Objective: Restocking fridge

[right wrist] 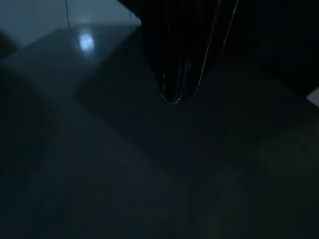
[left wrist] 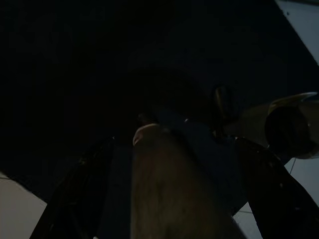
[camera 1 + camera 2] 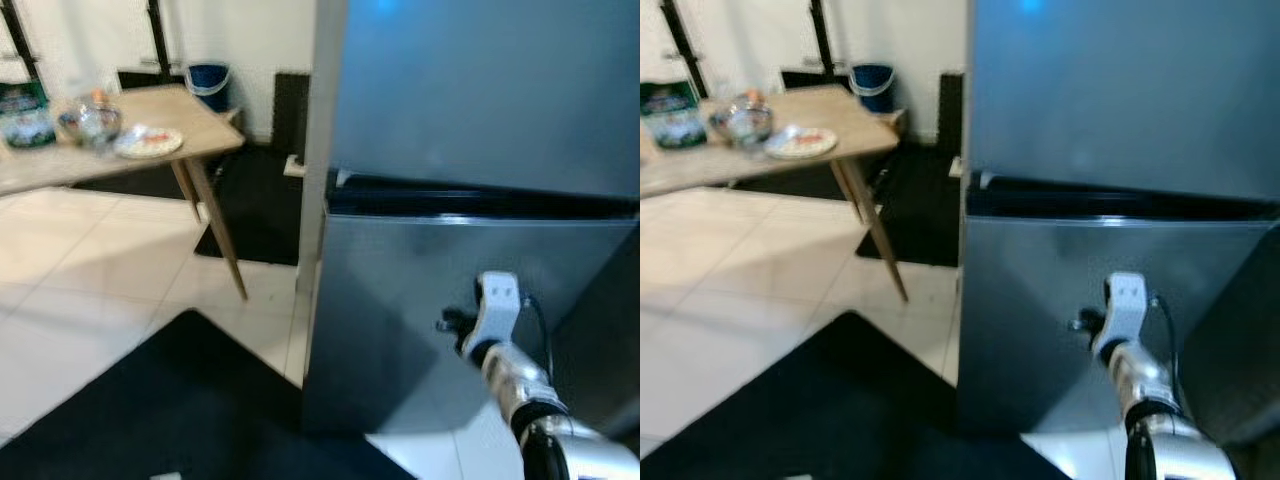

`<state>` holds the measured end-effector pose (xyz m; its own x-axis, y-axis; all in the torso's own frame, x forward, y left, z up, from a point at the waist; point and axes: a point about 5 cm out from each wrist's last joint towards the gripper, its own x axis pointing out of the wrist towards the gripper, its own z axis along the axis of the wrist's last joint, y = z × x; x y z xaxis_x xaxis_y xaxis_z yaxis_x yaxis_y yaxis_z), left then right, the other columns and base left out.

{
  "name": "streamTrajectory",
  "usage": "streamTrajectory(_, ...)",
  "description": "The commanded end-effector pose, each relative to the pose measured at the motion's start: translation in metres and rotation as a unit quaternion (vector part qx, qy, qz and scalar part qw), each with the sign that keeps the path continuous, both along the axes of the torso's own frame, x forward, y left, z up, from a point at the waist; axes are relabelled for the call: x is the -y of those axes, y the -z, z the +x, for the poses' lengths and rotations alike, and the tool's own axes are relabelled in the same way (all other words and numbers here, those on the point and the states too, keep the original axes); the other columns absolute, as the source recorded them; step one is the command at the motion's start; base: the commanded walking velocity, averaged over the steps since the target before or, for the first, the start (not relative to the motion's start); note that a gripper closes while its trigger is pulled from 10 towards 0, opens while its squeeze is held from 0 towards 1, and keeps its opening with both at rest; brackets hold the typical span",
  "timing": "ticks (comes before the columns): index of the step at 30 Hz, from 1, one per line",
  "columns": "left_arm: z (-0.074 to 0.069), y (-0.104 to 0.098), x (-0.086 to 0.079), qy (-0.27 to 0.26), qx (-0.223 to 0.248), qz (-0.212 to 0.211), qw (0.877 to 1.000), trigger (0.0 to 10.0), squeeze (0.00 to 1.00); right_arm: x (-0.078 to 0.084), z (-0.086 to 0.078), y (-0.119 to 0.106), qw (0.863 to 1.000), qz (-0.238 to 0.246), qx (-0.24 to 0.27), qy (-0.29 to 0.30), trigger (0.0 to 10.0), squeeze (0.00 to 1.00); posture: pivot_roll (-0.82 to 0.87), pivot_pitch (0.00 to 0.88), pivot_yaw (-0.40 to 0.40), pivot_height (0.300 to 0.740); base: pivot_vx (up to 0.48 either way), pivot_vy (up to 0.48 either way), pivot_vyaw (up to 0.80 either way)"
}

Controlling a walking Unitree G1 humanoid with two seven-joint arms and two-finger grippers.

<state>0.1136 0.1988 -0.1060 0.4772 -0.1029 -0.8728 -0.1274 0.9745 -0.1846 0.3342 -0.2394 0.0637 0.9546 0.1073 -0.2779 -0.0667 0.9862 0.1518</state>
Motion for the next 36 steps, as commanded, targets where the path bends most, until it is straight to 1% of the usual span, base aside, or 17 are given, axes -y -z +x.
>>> streamTrajectory(1,-0.007,0.003,0.004,0.008,-0.014,0.002,1.000,10.0,0.00,-0.010,0.003,-0.002,1.000,0.014,0.010,-0.023,10.0,0.00,-0.07,0.000,-0.038,0.740,0.000,0.000,0.00)
streamTrajectory(4,-0.006,0.003,0.005,0.017,-0.013,0.003,1.000,10.0,0.00,-0.016,0.002,0.000,0.999,0.016,0.010,-0.039,10.0,0.00,-0.07,0.000,-0.040,0.740,0.000,0.000,0.00)
streamTrajectory(9,-0.006,0.003,0.005,0.019,-0.013,0.003,1.000,10.0,0.00,-0.022,0.000,0.005,0.999,0.018,0.008,-0.046,10.0,0.00,-0.07,0.000,-0.040,0.740,0.000,0.000,0.00)
streamTrajectory(15,-0.007,0.003,0.005,0.019,-0.013,0.003,1.000,10.0,0.00,-0.023,-0.001,0.006,0.999,0.022,0.007,-0.046,10.0,0.00,-0.07,0.000,-0.040,0.740,0.000,0.000,0.00)
streamTrajectory(36,-0.007,0.003,0.007,0.023,-0.012,-0.002,1.000,10.0,0.00,-0.021,0.001,0.002,0.999,0.022,0.015,-0.042,10.0,0.00,-0.07,0.000,-0.043,0.740,0.321,0.000,0.00)
